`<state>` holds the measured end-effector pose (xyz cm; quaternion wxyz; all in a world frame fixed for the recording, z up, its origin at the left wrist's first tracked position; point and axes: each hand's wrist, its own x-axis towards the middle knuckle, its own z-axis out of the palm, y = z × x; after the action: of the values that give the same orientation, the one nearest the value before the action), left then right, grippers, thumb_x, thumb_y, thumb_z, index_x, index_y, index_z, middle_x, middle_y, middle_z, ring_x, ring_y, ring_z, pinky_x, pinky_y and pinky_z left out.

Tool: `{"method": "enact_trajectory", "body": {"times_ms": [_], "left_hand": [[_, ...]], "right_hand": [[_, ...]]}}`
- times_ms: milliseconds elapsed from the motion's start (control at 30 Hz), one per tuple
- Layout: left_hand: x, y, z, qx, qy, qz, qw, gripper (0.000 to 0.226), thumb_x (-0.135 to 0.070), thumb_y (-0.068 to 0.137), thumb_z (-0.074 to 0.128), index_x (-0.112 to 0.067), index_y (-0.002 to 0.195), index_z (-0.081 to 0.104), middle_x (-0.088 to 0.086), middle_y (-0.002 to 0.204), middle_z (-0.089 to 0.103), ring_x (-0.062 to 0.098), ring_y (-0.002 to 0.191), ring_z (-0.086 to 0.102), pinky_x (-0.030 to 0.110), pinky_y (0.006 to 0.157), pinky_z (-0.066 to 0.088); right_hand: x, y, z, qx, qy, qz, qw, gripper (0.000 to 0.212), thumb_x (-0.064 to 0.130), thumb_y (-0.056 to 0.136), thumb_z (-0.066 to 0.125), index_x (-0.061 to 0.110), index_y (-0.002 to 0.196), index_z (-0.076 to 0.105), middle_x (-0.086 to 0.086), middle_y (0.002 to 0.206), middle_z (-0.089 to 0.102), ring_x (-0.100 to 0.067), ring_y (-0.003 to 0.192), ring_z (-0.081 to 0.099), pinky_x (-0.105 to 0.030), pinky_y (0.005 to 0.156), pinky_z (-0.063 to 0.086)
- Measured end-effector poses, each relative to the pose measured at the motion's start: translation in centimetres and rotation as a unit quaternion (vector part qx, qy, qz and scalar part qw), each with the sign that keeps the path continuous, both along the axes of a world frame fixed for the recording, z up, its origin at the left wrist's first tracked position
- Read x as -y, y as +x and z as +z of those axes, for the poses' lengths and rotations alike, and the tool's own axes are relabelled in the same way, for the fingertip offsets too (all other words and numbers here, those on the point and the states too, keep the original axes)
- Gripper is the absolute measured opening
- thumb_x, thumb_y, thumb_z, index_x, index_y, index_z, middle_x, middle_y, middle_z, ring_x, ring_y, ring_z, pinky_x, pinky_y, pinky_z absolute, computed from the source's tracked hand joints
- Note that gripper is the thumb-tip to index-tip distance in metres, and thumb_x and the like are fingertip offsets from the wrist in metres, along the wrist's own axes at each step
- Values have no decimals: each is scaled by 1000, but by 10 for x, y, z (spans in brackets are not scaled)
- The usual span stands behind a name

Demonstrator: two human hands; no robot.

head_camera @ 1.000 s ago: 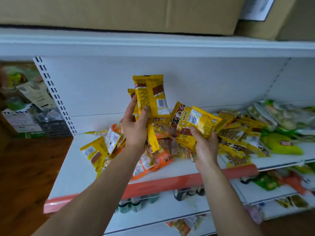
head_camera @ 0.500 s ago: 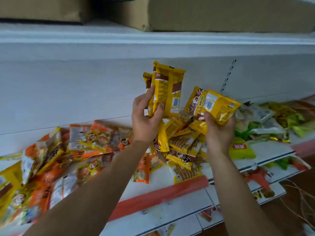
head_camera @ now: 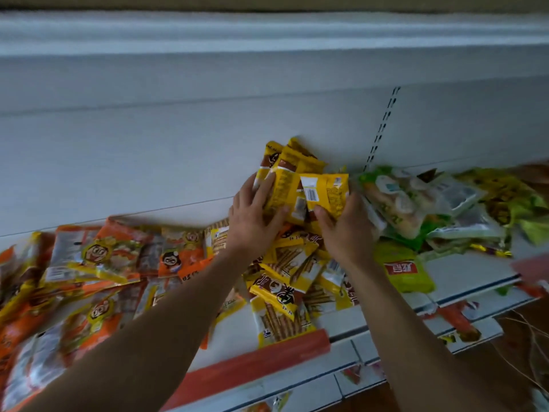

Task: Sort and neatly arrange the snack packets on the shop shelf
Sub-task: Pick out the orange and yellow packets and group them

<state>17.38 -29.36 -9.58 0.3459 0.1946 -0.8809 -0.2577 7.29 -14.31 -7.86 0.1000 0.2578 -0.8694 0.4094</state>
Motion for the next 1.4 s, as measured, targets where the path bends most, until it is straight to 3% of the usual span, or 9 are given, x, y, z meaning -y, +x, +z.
{"method": "enact_trajectory", "body": {"times_ms": [200,333,467,600,800,967,1067,1200,1400], "left_hand": [[6,-3,1,-123,148,-25,981,45,-19,93,65,-18,136,52,0,133,44,-20,110,45,1,80,42],[4,4,5,-180,113,-25,977,39,-11,93,64,-14,130,56,6,126,47,-10,113,46,5,84,43],[1,16,-2,-232,171,2,958,38,-20,92,63,-16,129,56,7,127,51,13,119,51,34,93,52],[1,20,-10,-256,289,13,923,36,-28,90,63,-27,124,53,13,129,55,37,114,58,58,86,53],[2,23,-4,-273,322,-17,906,26,-24,91,63,-30,113,52,12,115,65,21,100,67,40,79,59],[1,23,-2,-268,327,-31,906,25,-21,92,62,-35,111,52,-3,101,71,10,88,69,24,68,55],[-1,25,-6,-268,340,-25,901,25,-20,92,62,-30,112,51,-3,100,71,13,89,69,28,71,56],[-2,26,-3,-269,347,-23,898,26,-24,90,63,-32,112,52,-4,97,72,15,88,70,35,73,59],[-2,30,2,-247,356,-23,901,28,-24,91,63,-29,115,52,-15,95,72,5,84,69,20,65,55]], "right_hand": [[0,0,2,26,-82,-6,996,96,40,82,75,20,154,15,-8,151,38,-27,136,43,-42,101,43],[4,0,0,65,-111,16,992,88,28,86,72,19,154,17,-9,146,44,-26,134,45,-48,106,43],[1,0,3,142,-127,24,981,75,25,92,61,26,153,17,-1,141,53,-18,127,52,-40,107,42],[-5,-6,13,159,-110,4,981,15,31,96,52,29,111,48,7,90,63,-14,81,63,-33,71,49],[-7,-5,24,-6,-20,-24,999,70,28,91,65,11,150,32,-14,150,40,-32,139,33,-45,111,32],[-1,0,29,-226,45,-4,973,34,16,84,68,11,118,68,-8,130,60,-37,121,50,-48,100,40],[13,3,30,-164,125,91,974,26,15,88,65,15,113,70,-5,116,68,-30,106,61,-42,88,49],[30,2,20,-84,249,145,954,38,17,91,61,22,129,61,-1,129,60,-23,110,61,-36,84,54],[35,-4,15,-78,239,137,958,35,17,94,59,26,127,64,0,123,67,-23,109,63,-31,82,50]]}}
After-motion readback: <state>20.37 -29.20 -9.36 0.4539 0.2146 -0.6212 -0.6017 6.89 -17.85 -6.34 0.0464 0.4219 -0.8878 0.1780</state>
